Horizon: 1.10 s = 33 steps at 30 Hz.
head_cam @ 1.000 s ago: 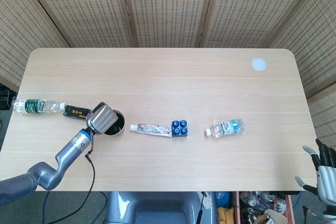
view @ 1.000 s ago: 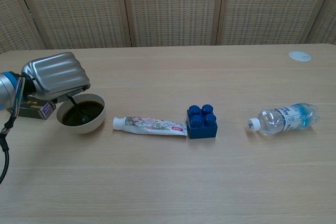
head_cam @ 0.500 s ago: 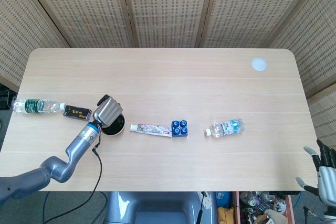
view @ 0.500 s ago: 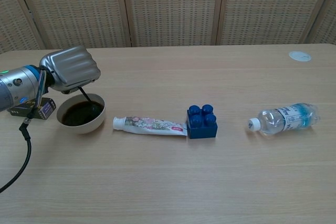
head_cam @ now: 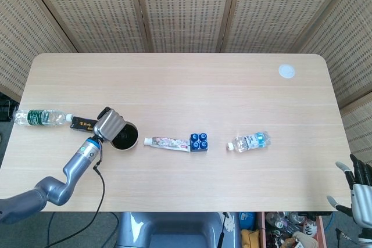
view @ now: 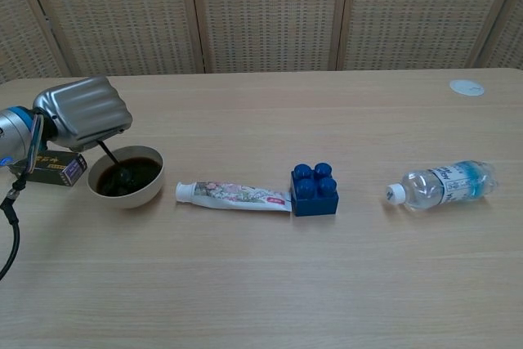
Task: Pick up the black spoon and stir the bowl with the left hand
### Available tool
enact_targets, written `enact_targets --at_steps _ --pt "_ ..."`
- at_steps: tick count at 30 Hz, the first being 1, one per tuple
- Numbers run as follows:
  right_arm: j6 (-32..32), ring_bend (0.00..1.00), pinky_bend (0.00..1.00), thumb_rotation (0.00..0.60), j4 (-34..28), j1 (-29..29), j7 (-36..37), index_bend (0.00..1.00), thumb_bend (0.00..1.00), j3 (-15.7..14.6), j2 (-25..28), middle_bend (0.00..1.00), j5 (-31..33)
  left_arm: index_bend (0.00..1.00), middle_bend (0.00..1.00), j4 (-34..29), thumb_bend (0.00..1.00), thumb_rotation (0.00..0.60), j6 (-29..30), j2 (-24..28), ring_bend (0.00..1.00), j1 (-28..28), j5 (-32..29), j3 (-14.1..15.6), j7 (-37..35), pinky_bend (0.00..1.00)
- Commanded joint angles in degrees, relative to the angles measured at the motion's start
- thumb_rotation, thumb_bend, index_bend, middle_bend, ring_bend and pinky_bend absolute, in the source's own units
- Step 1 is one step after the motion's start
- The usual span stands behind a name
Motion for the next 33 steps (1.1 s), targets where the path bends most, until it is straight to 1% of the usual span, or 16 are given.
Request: enact_targets --at_steps 1,6,12,18,27,33 --pt "-0.2 0.0 0.0 0.6 0.1 0.1 0.0 0.22 0.19 0.0 -0.1 0.08 0.0 0.68 0.96 -2.0 0.39 0.6 0.7 1.5 0.85 1.0 0.8 1.2 -0.7 0.78" --pt "-0.4 0.0 0.0 0.6 0.2 0.3 0.2 0.22 0.19 0.0 -0.2 0.08 -0.1 0.68 0.96 -4.1 0.39 0.6 1.2 2.0 0.85 1.1 1.5 1.7 -1.0 0.78" --pt "-0.4 0.0 0.0 0.6 0.4 0.0 0.5 0.22 0.19 0.0 -0.1 0.08 0.3 0.68 0.96 -4.6 0.39 0.6 0.8 0.9 0.85 0.2 0.9 0.5 -0.4 0.78" --pt "-0.5 0.0 0.0 0.6 0.7 -0.1 0.7 0.22 0.19 0.1 -0.2 0.08 0.7 0.68 0.96 -2.8 0.39 0.6 0.2 -0.9 0.85 -1.1 -0.2 -1.0 1.1 0.78" --pt "-0.9 0.0 0.0 0.6 1.1 0.0 0.9 0.22 0.19 0.1 -0.4 0.08 1.0 0.68 0.96 1.4 0.39 0.6 -0.7 -3.2 0.85 -2.3 -2.8 -2.7 3.3 0.78" --pt "-0.9 0.0 0.0 0.6 1.2 0.0 1.0 0.22 0.19 0.1 -0.4 0.08 0.9 0.68 0.96 2.4 0.39 0.6 -0.8 -2.9 0.85 -1.6 -3.8 -2.4 3.3 0.78"
